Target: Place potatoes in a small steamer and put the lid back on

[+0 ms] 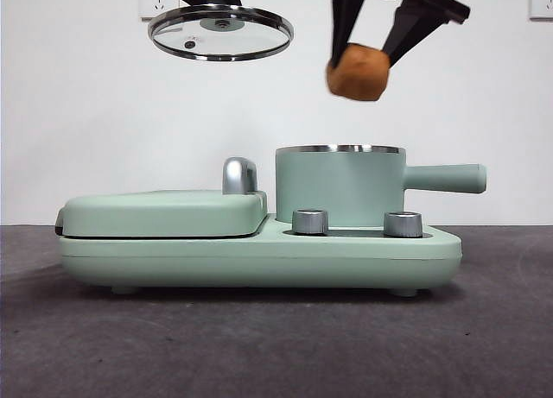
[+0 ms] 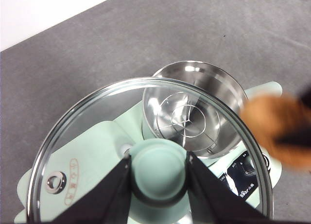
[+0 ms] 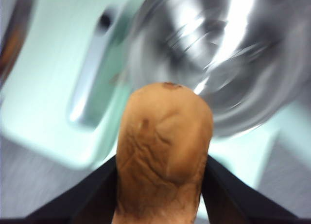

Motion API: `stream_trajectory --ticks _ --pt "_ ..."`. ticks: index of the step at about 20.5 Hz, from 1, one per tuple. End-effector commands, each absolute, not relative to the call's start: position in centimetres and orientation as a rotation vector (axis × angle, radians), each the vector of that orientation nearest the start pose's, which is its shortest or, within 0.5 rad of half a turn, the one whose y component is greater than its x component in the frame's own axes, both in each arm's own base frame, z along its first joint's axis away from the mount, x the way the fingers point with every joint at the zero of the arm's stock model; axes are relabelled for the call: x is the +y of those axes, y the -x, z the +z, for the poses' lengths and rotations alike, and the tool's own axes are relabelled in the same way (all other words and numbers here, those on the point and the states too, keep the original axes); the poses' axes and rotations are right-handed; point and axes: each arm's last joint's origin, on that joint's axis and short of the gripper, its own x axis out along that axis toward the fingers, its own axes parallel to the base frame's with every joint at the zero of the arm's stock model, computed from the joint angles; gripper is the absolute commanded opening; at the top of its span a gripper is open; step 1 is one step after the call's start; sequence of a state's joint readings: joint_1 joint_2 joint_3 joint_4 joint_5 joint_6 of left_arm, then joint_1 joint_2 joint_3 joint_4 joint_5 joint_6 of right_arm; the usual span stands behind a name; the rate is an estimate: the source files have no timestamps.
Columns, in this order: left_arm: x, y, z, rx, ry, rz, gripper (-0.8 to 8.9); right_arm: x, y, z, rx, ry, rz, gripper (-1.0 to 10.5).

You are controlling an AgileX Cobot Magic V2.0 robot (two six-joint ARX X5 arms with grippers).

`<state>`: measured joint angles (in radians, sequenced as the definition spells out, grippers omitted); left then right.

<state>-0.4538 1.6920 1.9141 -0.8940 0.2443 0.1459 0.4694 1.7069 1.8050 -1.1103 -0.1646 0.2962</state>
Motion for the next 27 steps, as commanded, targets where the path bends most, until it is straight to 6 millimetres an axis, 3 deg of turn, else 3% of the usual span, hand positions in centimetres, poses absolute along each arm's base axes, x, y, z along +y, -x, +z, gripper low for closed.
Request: stream_trajectory --ticks 1,4,8,12,15,17,21,27 --pt "-16.2 -31.3 42.9 0.575 -0.207 -0.733 0.18 16.1 -33.3 36.8 1.079 -0.079 0.422 2.1" --pt "-16.2 -31.3 42.9 0.576 -0.207 -0.733 0.18 16.0 -36.4 36.0 1.087 -0.098 0.402 2.1" --pt "-16.2 -31.3 42.9 0.579 -0.208 -0.733 0.18 16.7 -39.3 33.0 1.152 -0.101 0.414 2.1" --pt "-16.2 -31.3 42.9 0.579 -0.208 -0.733 0.18 17.1 -40.2 30.8 1.211 -0.071 0.413 2.2" --pt "-16.2 -31.3 42.9 0.579 -0.208 -0.733 0.17 17.2 -40.5 30.4 1.218 -0.07 0.413 4.2" --pt "-16.2 -31.3 42.9 0.579 -0.208 -0.733 0.17 17.2 -40.5 30.4 1.214 -0.064 0.418 4.5" --pt "-16.2 -31.3 42.9 0.58 -0.207 -0.733 0.17 17.1 -40.3 31.7 1.194 -0.066 0.421 4.5" --pt "-16.2 -31.3 42.8 0.584 -0.207 -0.733 0.17 15.9 -38.0 37.1 1.178 -0.022 0.436 4.2"
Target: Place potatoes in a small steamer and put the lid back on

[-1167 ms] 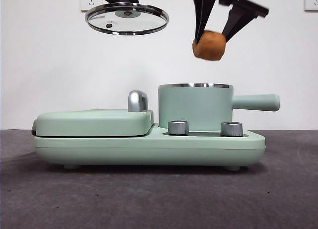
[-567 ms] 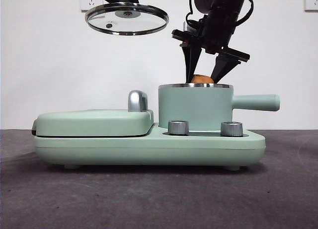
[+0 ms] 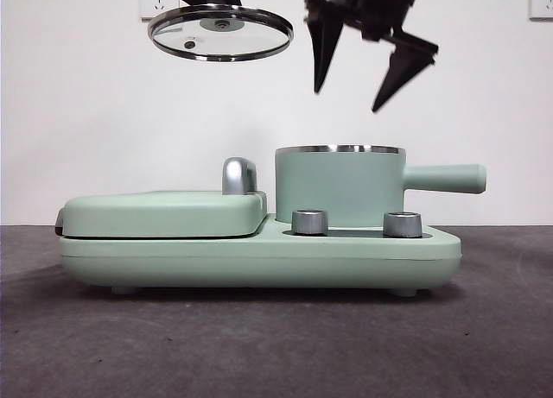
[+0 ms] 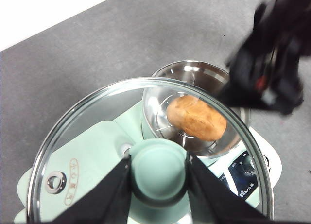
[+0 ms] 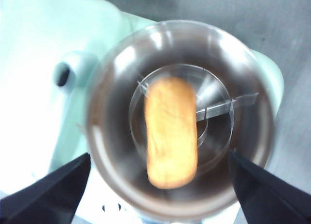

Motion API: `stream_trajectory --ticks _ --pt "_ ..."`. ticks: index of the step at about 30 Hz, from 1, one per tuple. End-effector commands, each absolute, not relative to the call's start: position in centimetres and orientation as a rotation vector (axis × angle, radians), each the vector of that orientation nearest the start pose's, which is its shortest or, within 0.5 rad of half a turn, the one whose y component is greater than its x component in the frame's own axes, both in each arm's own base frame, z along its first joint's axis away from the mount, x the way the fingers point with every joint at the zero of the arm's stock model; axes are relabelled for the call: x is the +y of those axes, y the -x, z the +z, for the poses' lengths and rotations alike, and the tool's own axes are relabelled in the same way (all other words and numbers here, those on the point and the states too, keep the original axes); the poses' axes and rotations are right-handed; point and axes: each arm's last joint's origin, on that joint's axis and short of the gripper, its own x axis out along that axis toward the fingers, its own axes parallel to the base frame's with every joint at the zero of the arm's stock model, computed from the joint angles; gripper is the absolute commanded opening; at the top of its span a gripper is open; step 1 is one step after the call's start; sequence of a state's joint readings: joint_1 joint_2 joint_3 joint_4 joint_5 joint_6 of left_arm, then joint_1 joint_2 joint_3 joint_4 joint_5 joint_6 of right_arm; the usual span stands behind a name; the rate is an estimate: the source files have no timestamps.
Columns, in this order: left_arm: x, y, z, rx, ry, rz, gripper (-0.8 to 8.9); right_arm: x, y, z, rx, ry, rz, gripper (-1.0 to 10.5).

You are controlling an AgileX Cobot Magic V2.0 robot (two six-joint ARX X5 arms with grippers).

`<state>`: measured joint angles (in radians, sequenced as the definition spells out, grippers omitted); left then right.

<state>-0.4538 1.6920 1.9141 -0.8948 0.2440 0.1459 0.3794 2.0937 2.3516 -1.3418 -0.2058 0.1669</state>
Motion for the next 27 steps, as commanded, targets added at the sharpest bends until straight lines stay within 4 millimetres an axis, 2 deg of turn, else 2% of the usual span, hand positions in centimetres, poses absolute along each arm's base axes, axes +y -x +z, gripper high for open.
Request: stream_trajectory --ticks 1,5,8,11,15,19,27 --pt "-16.2 -31.2 42.8 0.59 -0.208 -0.733 0.17 15.7 -37.4 38.0 1.159 -0.032 0.441 4.2" --pt "-16.2 -31.1 42.6 0.61 -0.21 -0.734 0.17 14.2 -33.6 42.1 1.061 -0.042 0.463 4.0" --pt "-16.2 -31.2 42.6 0.609 -0.21 -0.734 0.18 12.3 -28.9 44.6 1.013 -0.047 0.472 4.0" --pt "-16.3 -31.3 42.6 0.6 -0.21 -0.736 0.17 10.1 -23.5 45.5 0.988 -0.03 0.481 4.0" --pt "-17.2 -31.7 42.1 0.596 -0.207 -0.748 0.17 7.3 -16.6 43.8 0.984 0.023 0.405 3.7" --pt "-18.9 -32.1 41.3 0.591 -0.222 -0.785 0.17 4.6 -10.4 40.5 0.94 0.025 0.371 3.5" --pt "-21.1 -33.0 40.1 0.559 -0.231 -0.823 0.17 2.3 -4.9 37.3 0.585 -0.089 0.413 3.5"
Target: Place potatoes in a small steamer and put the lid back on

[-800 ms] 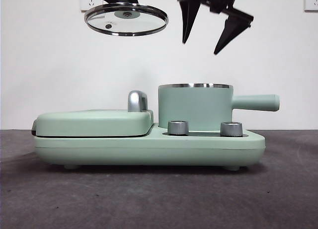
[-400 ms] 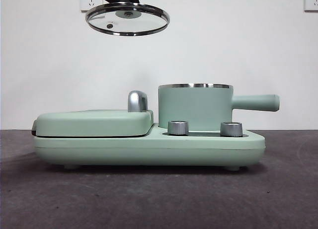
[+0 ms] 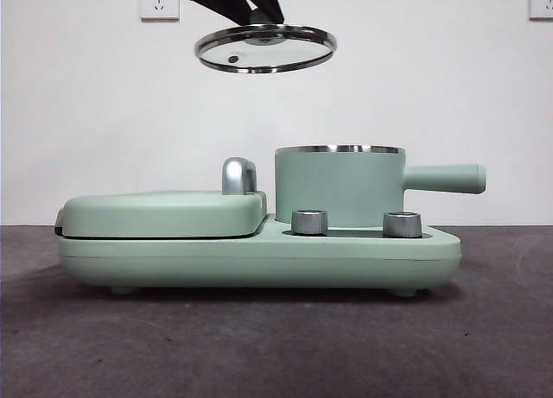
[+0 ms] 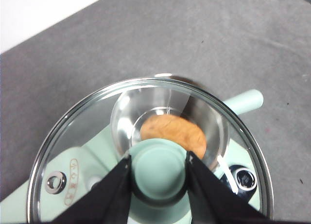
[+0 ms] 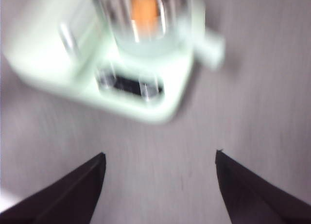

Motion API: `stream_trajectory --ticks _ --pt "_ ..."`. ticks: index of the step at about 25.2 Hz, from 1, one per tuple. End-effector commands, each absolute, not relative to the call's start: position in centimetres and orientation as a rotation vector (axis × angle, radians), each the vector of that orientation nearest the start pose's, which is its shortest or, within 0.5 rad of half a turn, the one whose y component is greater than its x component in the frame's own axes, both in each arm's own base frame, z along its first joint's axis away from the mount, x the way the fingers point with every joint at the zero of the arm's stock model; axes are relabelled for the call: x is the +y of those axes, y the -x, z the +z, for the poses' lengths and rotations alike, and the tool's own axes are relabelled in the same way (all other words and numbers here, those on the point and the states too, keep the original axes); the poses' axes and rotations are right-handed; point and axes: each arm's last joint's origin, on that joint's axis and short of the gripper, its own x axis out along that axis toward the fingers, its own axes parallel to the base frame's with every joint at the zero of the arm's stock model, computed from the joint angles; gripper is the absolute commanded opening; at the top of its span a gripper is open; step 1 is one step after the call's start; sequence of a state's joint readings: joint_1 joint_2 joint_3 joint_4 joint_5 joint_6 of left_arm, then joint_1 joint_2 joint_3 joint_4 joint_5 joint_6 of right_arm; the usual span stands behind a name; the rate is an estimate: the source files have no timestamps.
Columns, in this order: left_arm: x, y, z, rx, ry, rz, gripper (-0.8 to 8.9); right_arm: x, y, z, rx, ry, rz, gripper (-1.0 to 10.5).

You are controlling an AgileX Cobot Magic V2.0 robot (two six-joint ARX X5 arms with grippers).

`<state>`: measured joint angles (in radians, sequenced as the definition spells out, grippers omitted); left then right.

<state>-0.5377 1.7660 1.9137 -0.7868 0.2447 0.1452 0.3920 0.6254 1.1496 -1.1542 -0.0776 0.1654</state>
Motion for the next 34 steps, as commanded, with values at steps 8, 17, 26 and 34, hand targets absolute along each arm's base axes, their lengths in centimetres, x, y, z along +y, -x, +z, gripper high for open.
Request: stream_trajectory --ticks 8,17,26,34 --pt "-23.6 -34.2 38.0 0.51 -0.318 -0.895 0.15 1.4 -2.3 34.4 0.523 -0.134 0.468 3.5" --pt "-26.2 -35.7 35.2 0.447 -0.424 -0.981 0.15 1.5 -2.2 33.8 0.541 -0.15 0.517 3.5" --pt "-27.6 -37.3 33.2 0.391 -0.417 -1.036 0.14 1.5 -2.2 33.8 0.541 -0.152 0.515 3.5" --pt "-27.9 -37.7 32.3 0.403 -0.417 -1.04 0.13 1.5 -2.2 33.7 0.542 -0.152 0.515 3.5"
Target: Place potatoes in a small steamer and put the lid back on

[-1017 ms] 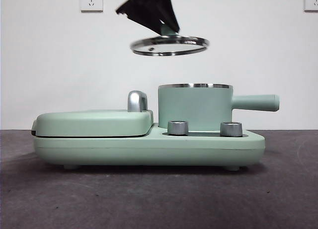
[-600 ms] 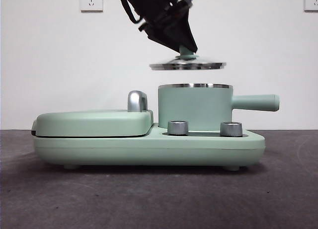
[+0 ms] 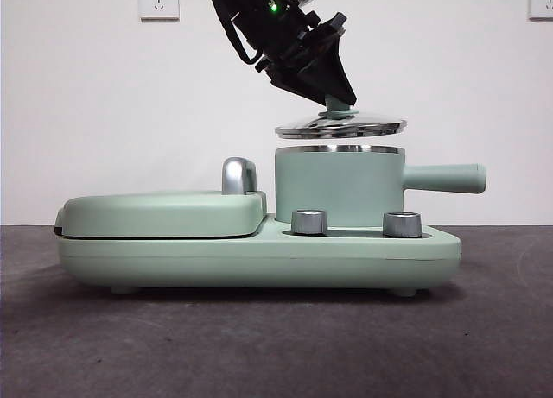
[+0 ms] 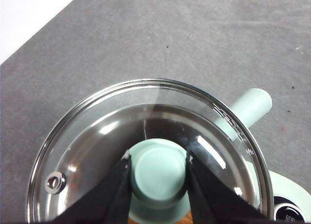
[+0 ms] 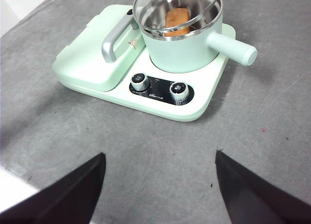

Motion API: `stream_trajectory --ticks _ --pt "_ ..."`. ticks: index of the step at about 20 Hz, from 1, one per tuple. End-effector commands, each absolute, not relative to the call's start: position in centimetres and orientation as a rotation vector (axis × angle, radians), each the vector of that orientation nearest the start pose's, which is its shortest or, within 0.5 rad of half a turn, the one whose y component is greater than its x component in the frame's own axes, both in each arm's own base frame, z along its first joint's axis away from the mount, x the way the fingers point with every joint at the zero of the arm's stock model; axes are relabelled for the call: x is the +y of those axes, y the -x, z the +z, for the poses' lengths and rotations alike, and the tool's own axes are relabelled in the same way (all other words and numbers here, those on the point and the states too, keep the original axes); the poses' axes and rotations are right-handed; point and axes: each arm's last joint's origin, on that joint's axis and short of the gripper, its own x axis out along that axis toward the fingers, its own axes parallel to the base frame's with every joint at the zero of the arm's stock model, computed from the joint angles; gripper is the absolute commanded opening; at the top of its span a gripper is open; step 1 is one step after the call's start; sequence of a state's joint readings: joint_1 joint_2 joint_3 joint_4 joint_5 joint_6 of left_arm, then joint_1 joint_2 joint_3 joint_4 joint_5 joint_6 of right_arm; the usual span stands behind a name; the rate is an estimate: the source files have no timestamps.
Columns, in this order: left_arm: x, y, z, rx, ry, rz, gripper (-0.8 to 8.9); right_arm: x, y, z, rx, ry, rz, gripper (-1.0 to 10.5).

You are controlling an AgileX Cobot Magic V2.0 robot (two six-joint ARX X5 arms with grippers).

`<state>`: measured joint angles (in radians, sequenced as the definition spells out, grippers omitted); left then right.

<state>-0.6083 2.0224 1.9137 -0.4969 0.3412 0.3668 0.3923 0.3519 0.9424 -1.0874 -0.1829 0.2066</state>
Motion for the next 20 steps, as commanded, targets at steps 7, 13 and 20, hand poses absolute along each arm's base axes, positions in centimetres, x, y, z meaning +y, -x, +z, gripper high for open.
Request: stream_trajectory --ticks 7,13,20 --pt "-27.9 -37.7 32.2 0.412 -0.404 -1.056 0.13 1.5 -2.2 33.8 0.543 -0.159 0.513 3.5" --pt "-27.7 -37.9 32.3 0.478 -0.278 -1.021 0.13 1.5 -2.2 33.7 0.546 -0.168 0.51 3.5" --pt "-26.6 -38.5 33.5 0.52 -0.188 -0.954 0.13 1.5 -2.2 33.7 0.549 -0.177 0.507 3.5"
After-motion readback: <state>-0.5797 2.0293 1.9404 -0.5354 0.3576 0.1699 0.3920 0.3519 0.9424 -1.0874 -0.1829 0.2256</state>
